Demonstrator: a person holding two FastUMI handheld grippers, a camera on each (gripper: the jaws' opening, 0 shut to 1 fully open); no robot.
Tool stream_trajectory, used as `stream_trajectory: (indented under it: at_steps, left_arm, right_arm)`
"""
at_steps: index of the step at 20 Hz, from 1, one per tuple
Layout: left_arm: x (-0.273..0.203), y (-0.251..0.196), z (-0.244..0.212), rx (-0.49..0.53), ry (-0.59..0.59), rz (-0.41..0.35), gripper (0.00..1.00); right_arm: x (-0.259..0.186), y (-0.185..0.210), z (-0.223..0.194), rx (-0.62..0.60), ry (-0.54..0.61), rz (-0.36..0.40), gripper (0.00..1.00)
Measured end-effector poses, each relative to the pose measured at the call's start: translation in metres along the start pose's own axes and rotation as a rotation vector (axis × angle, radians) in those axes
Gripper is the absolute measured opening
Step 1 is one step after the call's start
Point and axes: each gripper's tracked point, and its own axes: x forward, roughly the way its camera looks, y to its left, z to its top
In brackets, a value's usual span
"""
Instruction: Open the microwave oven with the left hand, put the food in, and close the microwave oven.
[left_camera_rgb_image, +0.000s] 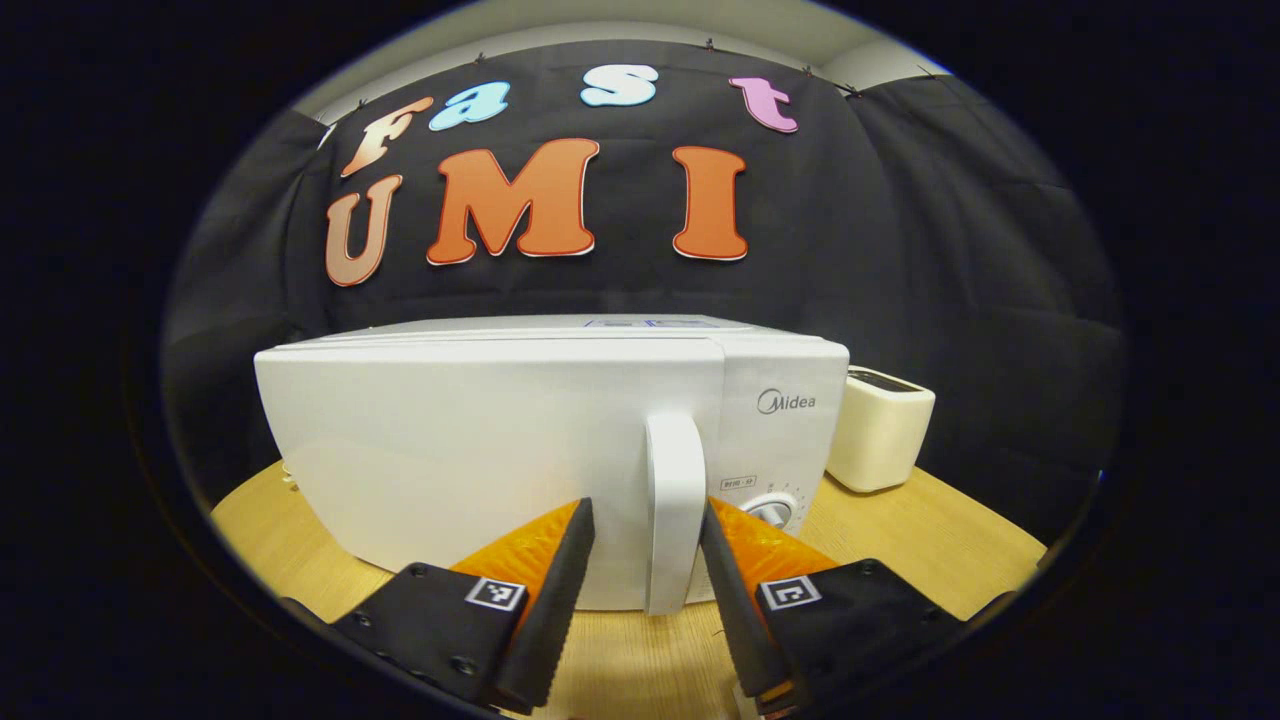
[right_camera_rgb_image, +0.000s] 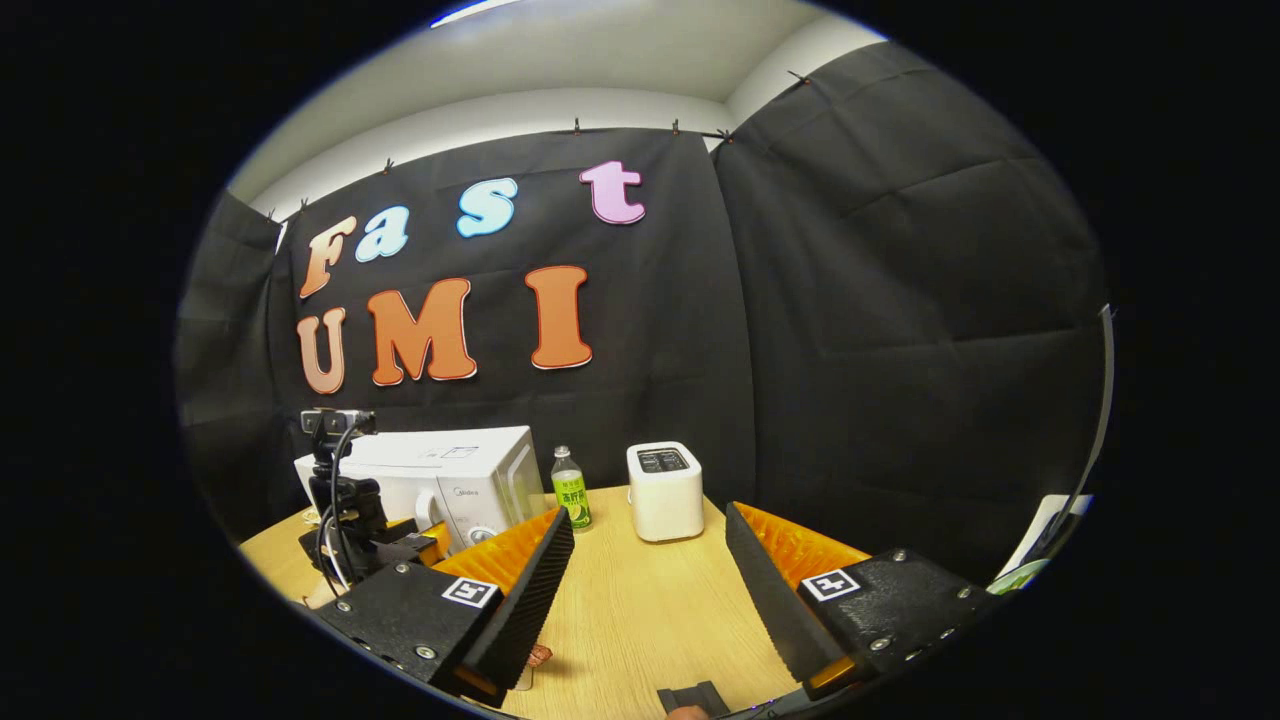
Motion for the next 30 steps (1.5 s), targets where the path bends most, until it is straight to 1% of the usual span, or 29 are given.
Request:
stream_trajectory:
  at_steps: [1,2,3,4,5,6,7,8,9,10,11,12,15,17,19,21,25,26,27,30]
  left_arm:
    - [0.003,-0.007,-0.002,0.001,0.006,-0.012,0.60]
    - [0.005,-0.005,-0.007,0.016,0.022,0.011,0.43]
    - [0.002,-0.004,-0.005,0.035,0.008,0.030,0.31]
    - [0.001,-0.003,-0.003,0.059,0.000,0.048,0.36]
    - [0.001,-0.004,-0.006,0.072,0.009,0.048,0.34]
    - [0.001,-0.007,-0.002,0.062,-0.019,0.034,0.30]
    - [0.006,-0.006,-0.005,0.032,-0.031,0.012,0.23]
    - [-0.001,-0.006,0.001,0.017,-0.033,0.000,0.15]
    - [0.002,-0.008,-0.004,0.024,-0.023,-0.010,0.12]
    - [0.000,-0.006,-0.004,0.030,-0.016,-0.020,0.12]
    - [-0.004,-0.006,-0.008,0.027,0.005,-0.035,0.08]
    - [-0.017,-0.007,-0.009,-0.002,0.000,-0.044,0.08]
    - [-0.056,-0.005,-0.009,0.031,-0.044,-0.107,0.08]
    - [-0.082,0.002,-0.017,0.006,-0.037,-0.156,0.08]
    - [-0.108,0.010,-0.020,-0.003,-0.026,-0.188,0.06]
    - [-0.133,0.020,-0.023,0.010,-0.029,-0.206,0.07]
    - [-0.172,0.045,-0.029,0.014,-0.030,-0.236,0.07]
    - [-0.180,0.051,-0.030,0.017,-0.031,-0.241,0.05]
    - [-0.189,0.057,-0.031,0.022,-0.027,-0.245,0.07]
    - [-0.213,0.078,-0.036,0.020,-0.034,-0.250,0.07]
  right_arm:
    - [0.003,0.000,-0.003,-0.002,0.005,-0.002,0.95]
    - [0.004,0.001,-0.005,-0.007,0.008,-0.002,0.94]
    - [0.004,0.001,-0.006,-0.010,0.009,-0.003,0.95]
    - [0.005,0.002,-0.006,-0.007,0.009,-0.003,0.95]
    - [0.004,0.003,-0.006,-0.002,0.008,0.000,0.95]
    - [0.003,0.005,-0.007,0.004,0.008,0.005,0.95]
    - [0.001,0.007,-0.007,0.007,0.008,0.008,0.95]
    - [0.000,0.008,-0.007,0.004,0.007,0.009,0.94]
    - [-0.001,0.008,-0.008,-0.003,0.005,0.008,0.95]
    - [-0.004,0.008,-0.008,-0.012,0.003,0.008,0.95]
    - [-0.006,0.008,-0.007,-0.020,0.000,0.007,0.95]
    - [-0.008,0.008,-0.006,-0.027,-0.006,0.006,0.95]
    - [-0.013,0.012,-0.005,-0.014,-0.009,0.003,0.95]
    - [-0.019,0.020,-0.007,-0.009,-0.007,0.014,0.95]
    - [-0.022,0.023,-0.008,-0.029,-0.013,0.004,0.95]
    - [-0.028,0.029,-0.008,-0.042,-0.017,0.001,0.95]
    - [-0.036,0.046,-0.007,-0.025,-0.011,0.023,0.95]
    - [-0.037,0.051,-0.006,-0.025,-0.013,0.027,0.94]
    - [-0.038,0.056,-0.006,-0.027,-0.016,0.031,0.94]
    - [-0.041,0.074,-0.005,-0.035,-0.020,0.052,0.95]
